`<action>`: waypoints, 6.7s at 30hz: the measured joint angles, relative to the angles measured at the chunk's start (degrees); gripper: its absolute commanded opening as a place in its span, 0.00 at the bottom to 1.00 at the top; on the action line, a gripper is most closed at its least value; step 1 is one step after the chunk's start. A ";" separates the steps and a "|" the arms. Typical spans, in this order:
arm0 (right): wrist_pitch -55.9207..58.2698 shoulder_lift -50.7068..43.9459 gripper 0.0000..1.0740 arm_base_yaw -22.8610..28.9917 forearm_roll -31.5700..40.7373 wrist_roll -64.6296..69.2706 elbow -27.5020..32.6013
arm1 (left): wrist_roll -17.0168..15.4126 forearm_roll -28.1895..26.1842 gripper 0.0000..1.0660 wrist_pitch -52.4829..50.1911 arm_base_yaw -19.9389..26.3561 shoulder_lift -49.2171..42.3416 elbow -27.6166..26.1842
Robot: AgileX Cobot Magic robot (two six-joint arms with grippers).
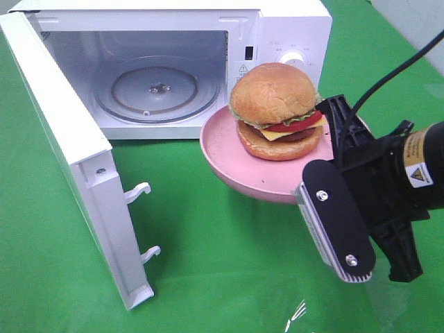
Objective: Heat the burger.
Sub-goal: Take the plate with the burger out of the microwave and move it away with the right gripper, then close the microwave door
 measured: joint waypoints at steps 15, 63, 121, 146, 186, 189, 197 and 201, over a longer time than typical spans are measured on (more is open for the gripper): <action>9.00 -11.34 0.00 0.00 -8.19 13.46 3.95 | 0.00 0.00 0.93 0.00 0.00 0.00 0.00; 29.11 -4.35 0.00 0.00 -37.64 82.16 5.21 | 0.00 0.00 0.93 0.00 0.00 0.00 0.00; 24.29 33.23 0.12 -14.44 -35.98 122.96 -5.21 | 0.00 0.00 0.93 0.00 0.00 0.00 0.00; 20.23 14.38 0.50 -14.67 -17.36 101.47 -5.61 | 0.00 0.00 0.93 0.00 0.00 0.00 0.00; 39.02 -46.18 0.72 -21.72 14.44 64.11 2.18 | 0.00 0.00 0.93 0.00 0.00 0.00 0.00; 38.62 -52.83 0.71 -25.61 15.87 63.31 4.18 | 0.00 0.00 0.93 0.00 0.00 0.00 0.00; 38.33 -64.40 0.71 -32.60 16.96 63.25 5.50 | 0.00 0.00 0.93 0.00 0.00 0.00 0.00; 38.33 -66.92 0.71 -34.49 16.96 63.25 5.56 | 0.00 0.00 0.93 0.00 0.00 0.00 0.00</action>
